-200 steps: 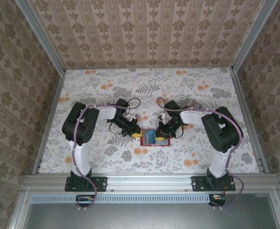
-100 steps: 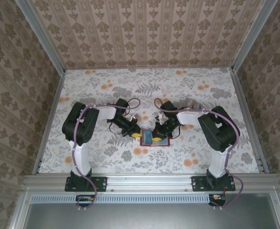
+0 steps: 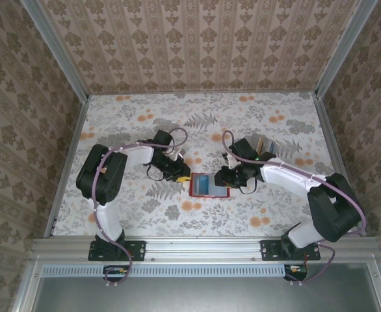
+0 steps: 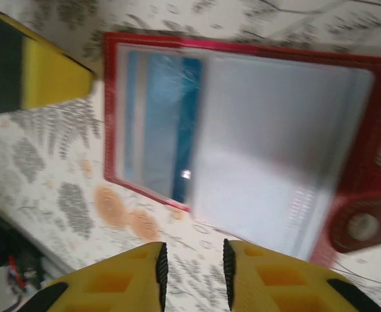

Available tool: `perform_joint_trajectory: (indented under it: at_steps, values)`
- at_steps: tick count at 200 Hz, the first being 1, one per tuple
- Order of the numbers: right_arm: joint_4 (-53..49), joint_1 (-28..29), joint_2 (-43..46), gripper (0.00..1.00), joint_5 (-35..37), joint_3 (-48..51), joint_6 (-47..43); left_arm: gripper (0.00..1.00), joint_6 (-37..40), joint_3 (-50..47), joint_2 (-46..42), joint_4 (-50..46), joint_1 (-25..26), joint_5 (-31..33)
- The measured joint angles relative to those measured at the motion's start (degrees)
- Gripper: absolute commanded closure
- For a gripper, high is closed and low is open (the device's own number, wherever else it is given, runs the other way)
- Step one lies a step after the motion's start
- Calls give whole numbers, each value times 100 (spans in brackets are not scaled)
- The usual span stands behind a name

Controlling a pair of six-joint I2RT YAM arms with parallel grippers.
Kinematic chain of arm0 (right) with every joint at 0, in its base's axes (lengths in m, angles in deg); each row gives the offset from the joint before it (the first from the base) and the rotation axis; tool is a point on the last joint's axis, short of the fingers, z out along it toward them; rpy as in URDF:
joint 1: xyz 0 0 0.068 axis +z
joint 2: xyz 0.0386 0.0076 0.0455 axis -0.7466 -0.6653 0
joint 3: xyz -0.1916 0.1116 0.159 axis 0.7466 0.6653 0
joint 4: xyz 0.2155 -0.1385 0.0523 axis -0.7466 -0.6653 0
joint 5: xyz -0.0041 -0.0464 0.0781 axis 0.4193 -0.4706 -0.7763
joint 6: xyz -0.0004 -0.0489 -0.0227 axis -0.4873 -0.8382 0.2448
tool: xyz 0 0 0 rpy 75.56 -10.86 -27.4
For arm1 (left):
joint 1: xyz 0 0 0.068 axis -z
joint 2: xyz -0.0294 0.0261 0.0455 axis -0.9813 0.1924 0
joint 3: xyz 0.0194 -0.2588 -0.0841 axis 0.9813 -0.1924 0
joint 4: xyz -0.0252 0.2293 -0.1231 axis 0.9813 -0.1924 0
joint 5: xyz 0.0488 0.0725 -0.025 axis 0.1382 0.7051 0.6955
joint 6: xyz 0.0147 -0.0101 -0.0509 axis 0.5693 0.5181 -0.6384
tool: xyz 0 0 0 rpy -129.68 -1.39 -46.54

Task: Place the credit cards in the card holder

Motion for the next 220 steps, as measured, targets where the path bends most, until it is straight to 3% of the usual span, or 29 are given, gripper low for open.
perform_joint_trajectory:
  at_steps: [49, 115, 140, 157, 199, 220]
  values:
    - [-129, 0, -96, 61, 345, 284, 240, 75, -37, -39, -122, 39, 0, 66]
    - [105, 31, -516, 70, 361, 273, 407, 82, -35, -249, -328, 79, 24, 201]
    - [122, 35, -595, 76, 358, 219, 424, 83, -35, -310, -328, 63, 101, 229]
    - [153, 61, -645, 78, 358, 188, 426, 90, -31, -317, -328, 79, 155, 269]
    - [155, 114, -675, 86, 361, 168, 437, 95, -17, -328, -323, 87, 186, 289]
    - [155, 114, -675, 97, 361, 168, 442, 97, -17, -330, -297, 85, 205, 286]
